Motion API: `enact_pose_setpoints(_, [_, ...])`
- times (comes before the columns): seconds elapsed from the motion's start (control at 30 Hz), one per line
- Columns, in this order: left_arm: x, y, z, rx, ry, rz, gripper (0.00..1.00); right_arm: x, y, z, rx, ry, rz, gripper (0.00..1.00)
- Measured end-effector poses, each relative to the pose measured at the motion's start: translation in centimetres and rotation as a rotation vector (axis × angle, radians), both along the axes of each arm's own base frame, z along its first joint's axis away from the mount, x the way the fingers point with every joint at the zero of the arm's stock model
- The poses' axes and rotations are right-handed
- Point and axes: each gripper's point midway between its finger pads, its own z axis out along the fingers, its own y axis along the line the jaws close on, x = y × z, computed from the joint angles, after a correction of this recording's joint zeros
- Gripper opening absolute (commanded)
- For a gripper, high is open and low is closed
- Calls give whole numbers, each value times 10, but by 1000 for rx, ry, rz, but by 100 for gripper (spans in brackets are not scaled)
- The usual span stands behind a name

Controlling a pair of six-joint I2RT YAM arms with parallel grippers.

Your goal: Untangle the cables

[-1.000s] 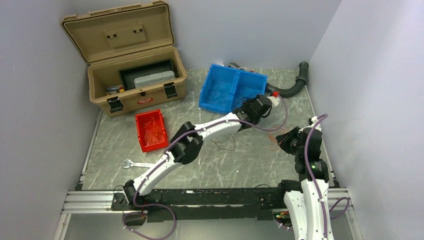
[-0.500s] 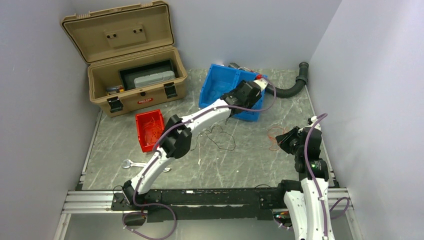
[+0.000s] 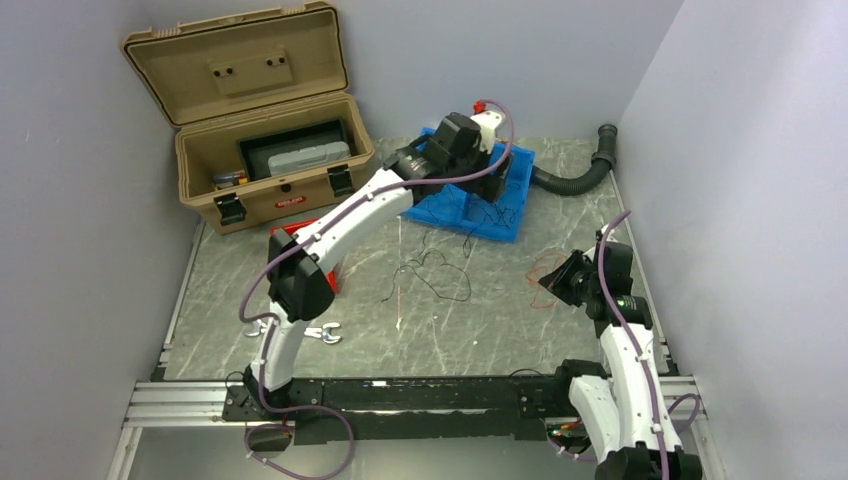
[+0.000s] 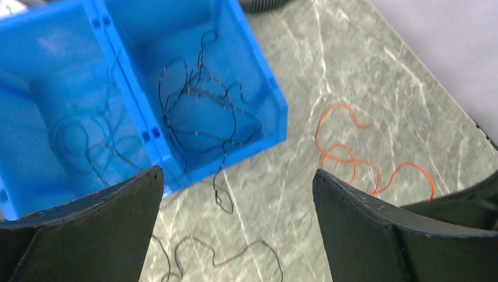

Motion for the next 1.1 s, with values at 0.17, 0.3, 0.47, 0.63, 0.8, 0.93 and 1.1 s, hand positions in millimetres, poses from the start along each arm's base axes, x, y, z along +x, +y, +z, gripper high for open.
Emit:
enact_pose_setpoints(0.17, [-23, 37, -23, 43, 113, 7, 99, 2, 21, -1, 43, 8, 104, 0])
enact_pose_setpoints(0.3, [-56, 69, -28, 70, 160, 8, 99, -1, 63, 6, 44, 14, 277, 0])
enact_pose_setpoints(0.47, [-81, 108, -4, 6, 134, 31, 99, 4, 99, 36, 14, -36, 382, 0])
enact_pose_setpoints(0.63, [-79, 132, -8, -65, 141, 93, 99, 23, 71, 48, -103, -42, 209, 9])
enact_pose_setpoints(0.8, [-75, 122, -61, -120, 249, 124, 96, 16, 39, 23, -230, 93, 78, 10])
enact_pose_setpoints(0.93, [-72, 105, -108, -140, 336, 144, 82, 4, 20, 20, -262, 112, -25, 99])
enact_pose_setpoints(1.1, [-64, 73, -147, -115, 372, 139, 73, -10, 8, 18, -273, 106, -79, 100])
